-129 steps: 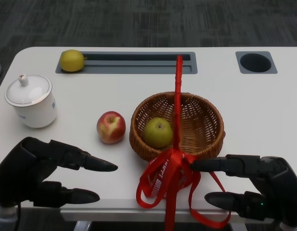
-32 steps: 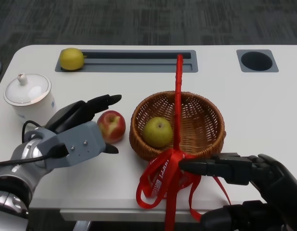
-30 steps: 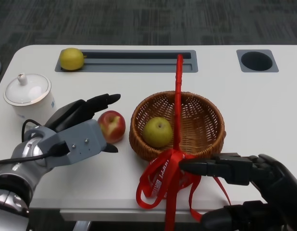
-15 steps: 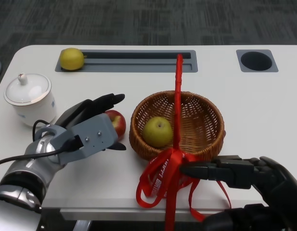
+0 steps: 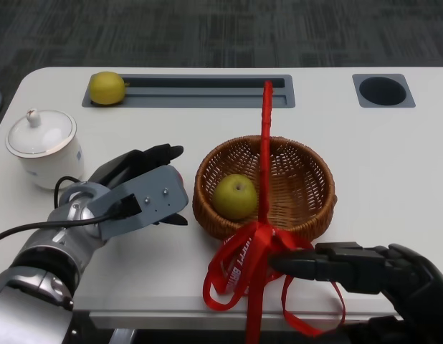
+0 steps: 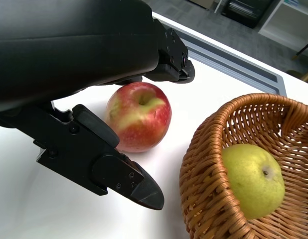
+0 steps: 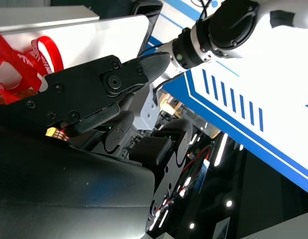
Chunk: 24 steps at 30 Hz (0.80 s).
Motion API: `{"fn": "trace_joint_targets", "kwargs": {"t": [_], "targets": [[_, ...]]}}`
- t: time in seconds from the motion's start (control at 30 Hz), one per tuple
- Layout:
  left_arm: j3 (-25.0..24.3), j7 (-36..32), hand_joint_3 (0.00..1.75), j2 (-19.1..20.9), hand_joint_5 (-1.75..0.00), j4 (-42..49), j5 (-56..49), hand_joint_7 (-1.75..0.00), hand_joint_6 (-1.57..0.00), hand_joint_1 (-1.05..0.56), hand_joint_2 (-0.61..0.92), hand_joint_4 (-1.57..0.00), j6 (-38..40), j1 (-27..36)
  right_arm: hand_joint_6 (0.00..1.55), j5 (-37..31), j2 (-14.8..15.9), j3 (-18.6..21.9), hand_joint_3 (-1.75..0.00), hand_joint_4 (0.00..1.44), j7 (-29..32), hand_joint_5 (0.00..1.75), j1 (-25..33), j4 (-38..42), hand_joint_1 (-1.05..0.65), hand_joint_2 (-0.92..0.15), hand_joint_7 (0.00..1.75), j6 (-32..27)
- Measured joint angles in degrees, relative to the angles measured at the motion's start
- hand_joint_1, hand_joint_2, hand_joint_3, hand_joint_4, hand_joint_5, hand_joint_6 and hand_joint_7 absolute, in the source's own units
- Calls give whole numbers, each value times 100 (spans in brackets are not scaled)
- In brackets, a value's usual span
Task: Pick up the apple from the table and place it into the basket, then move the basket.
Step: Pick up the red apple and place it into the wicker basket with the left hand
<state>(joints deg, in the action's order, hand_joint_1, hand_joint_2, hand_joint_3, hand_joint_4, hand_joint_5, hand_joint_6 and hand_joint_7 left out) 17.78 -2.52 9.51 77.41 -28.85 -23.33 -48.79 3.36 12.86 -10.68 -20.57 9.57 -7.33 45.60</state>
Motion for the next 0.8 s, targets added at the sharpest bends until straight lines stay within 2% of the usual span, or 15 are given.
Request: {"fn": "trace_joint_targets", "kwargs": {"t": [0.27,0.43,0.5,0.63,0.7,0.8], "targets": [[84,-133,1,-36,0,36,-115,-1,-30,-65,73,-33,153,3,74,174,22,-26,0,85,-101,0,110,-7,-44,-81,0,111],[103,-265,0,-63,-2,48,-208,-2,-35,-58,73,-40,194,6,74,255,72,-27,0,85,-144,0,226,-105,-45,-81,0,117],[88,-335,0,-100,-5,50,-222,-4,-45,-50,73,-53,196,6,74,266,91,-27,0,85,-159,0,259,-151,-45,-81,0,116],[5,-668,1,-244,-7,50,-198,-6,-93,-27,79,-108,219,8,74,295,108,-24,0,86,-165,0,321,-216,-44,-82,0,107],[-10,-889,1,-306,-6,49,-204,-5,-103,-23,81,-120,222,9,74,298,123,-15,0,86,-166,0,360,-253,-44,-82,0,96],[15,-1161,1,-358,-4,49,-243,-4,-107,-18,83,-121,221,12,74,300,166,16,0,86,-170,0,425,-313,-43,-82,0,47]]}}
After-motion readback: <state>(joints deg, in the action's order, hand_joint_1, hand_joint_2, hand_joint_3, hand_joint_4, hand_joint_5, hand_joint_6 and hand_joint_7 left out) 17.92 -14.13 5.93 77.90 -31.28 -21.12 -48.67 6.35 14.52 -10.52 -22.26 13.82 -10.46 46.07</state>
